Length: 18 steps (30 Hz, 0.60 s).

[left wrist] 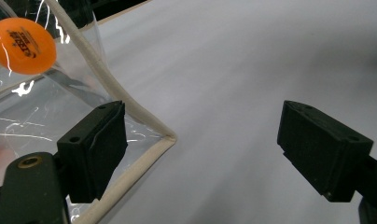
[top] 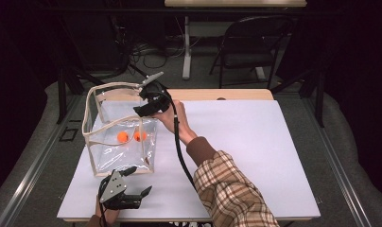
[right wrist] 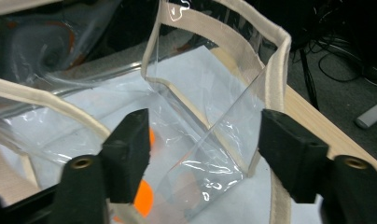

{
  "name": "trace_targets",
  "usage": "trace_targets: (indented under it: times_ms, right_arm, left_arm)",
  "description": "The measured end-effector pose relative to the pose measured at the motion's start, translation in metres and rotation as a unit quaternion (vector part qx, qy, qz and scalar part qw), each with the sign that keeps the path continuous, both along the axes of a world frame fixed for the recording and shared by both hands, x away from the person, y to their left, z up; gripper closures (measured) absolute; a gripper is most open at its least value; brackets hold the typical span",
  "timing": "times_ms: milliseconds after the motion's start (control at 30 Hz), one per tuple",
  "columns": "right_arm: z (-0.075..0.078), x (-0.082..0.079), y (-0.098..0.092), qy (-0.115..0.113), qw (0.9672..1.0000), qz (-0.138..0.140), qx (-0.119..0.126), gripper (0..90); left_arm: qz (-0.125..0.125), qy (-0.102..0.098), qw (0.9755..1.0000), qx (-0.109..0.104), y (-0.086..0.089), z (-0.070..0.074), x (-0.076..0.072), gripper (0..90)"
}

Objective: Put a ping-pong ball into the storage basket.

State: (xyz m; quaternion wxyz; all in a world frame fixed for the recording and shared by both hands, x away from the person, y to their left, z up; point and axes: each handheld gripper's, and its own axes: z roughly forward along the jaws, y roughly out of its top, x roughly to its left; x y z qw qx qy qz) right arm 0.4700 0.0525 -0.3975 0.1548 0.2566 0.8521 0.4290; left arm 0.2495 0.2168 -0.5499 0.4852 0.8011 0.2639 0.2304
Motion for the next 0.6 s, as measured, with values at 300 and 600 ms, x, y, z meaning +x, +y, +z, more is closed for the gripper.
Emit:
trace_targets:
  times_ms: [300, 600]
  right_arm:
    - [0.013, -0.01, -0.021, 0.0, 0.9993, 0.019, 0.033, 20.6]
    - [0.006, -0.024, -0.048, 0.009, 0.9989, 0.034, 0.03, 12.0]
  left_arm:
    - [0.0, 0.001, 1.0, 0.0, 0.0, 0.0, 0.001, 16.1]
    - [0.0, 0.001, 1.0, 0.002, -0.001, 0.0, 0.0, 16.1]
